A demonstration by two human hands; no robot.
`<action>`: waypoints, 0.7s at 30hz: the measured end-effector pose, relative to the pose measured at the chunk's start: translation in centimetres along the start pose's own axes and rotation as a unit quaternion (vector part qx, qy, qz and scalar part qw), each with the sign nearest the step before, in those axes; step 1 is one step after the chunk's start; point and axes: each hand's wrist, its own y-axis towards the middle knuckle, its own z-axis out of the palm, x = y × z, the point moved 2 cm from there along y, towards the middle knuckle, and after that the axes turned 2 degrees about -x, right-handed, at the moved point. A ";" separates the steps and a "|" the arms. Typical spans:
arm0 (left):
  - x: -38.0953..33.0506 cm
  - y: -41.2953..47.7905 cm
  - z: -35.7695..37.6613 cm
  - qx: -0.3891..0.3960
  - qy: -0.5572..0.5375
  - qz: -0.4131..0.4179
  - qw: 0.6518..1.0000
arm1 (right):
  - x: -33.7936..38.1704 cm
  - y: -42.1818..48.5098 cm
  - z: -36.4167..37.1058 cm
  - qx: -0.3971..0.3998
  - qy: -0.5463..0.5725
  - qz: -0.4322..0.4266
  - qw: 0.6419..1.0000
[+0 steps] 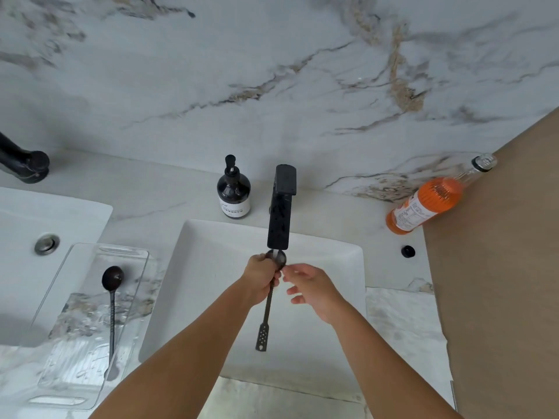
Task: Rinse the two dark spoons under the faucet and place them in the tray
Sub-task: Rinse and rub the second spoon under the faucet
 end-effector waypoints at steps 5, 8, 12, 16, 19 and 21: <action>-0.1 -0.1 -0.3 -0.027 0.117 0.059 0.991 | 2.1 1.0 0.6 0.010 0.031 -0.029 0.999; -0.6 -0.4 -0.6 -0.077 0.194 0.080 0.975 | 2.3 1.5 1.3 -0.031 0.010 -0.036 0.999; -1.2 -0.7 -0.4 0.037 0.146 0.024 0.988 | 2.0 2.2 1.6 -0.081 -0.045 -0.060 0.994; -1.3 -1.4 -0.7 0.144 0.057 0.017 0.988 | 2.0 2.6 1.9 -0.063 -0.019 -0.054 0.996; -0.7 -1.5 -1.6 0.103 0.076 0.041 0.991 | 2.5 2.9 1.5 -0.103 -0.016 -0.040 0.994; -0.3 -1.5 -2.2 0.043 0.166 0.075 0.982 | 2.8 3.1 1.2 -0.157 0.014 -0.017 0.987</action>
